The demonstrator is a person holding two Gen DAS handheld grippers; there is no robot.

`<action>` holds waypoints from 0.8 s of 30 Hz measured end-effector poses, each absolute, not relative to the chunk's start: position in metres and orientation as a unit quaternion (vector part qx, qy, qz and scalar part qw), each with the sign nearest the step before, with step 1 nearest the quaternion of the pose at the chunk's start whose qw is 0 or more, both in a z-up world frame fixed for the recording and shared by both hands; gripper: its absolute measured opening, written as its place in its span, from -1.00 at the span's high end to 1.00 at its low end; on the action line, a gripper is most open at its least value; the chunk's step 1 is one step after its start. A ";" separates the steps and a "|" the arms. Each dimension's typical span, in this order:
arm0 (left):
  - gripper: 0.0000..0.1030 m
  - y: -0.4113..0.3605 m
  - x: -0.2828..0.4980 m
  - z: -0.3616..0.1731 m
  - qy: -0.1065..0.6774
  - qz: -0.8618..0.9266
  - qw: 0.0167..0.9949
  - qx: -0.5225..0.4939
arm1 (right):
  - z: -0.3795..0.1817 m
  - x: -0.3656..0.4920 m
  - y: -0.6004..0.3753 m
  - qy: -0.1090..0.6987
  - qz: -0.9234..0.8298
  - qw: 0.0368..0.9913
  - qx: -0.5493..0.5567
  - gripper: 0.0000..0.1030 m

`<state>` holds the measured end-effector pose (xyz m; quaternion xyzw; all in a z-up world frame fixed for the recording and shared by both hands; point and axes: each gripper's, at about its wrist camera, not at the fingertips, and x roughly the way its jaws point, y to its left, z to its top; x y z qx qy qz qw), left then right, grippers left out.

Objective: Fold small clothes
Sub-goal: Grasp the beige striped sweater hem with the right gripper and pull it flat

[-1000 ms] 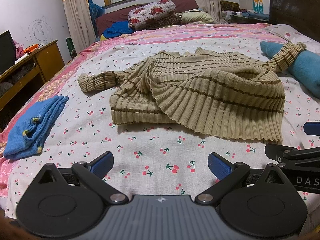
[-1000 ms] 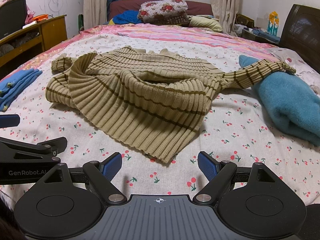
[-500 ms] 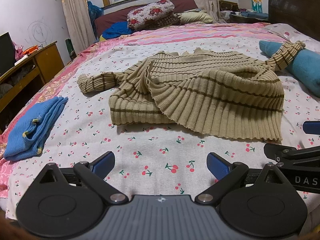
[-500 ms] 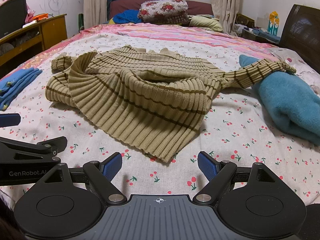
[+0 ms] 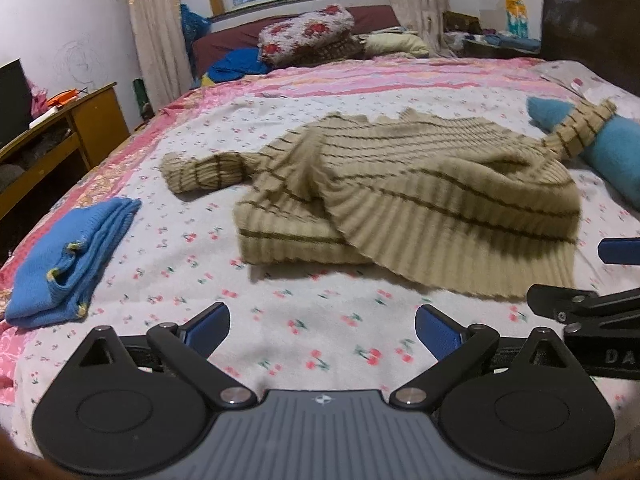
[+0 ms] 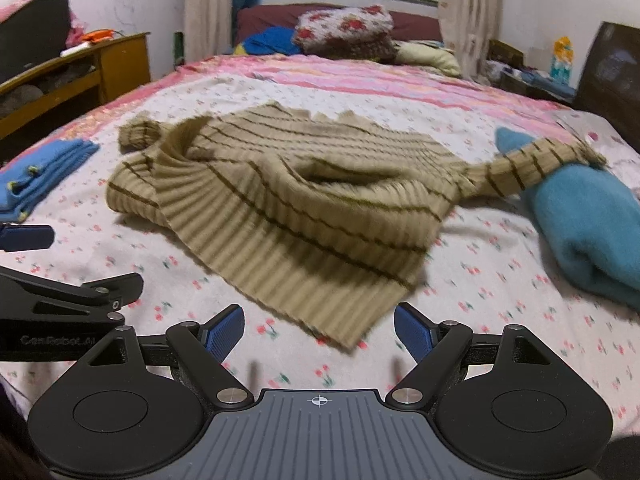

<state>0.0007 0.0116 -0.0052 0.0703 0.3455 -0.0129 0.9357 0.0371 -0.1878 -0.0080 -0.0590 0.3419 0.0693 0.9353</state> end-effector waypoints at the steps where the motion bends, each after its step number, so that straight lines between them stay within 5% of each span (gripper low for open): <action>1: -1.00 0.016 0.004 -0.004 0.344 -0.009 0.936 0.065 | -0.005 0.042 -0.185 0.339 0.077 0.936 -0.058 -0.59; 19: -1.00 0.103 0.039 0.005 0.319 0.047 0.947 -0.002 | 0.030 0.183 -0.078 0.330 0.197 0.920 -0.071 -0.40; 24: -1.00 0.121 0.033 0.010 0.305 0.056 0.951 -0.003 | 0.006 0.211 -0.063 0.396 0.198 0.895 -0.056 0.77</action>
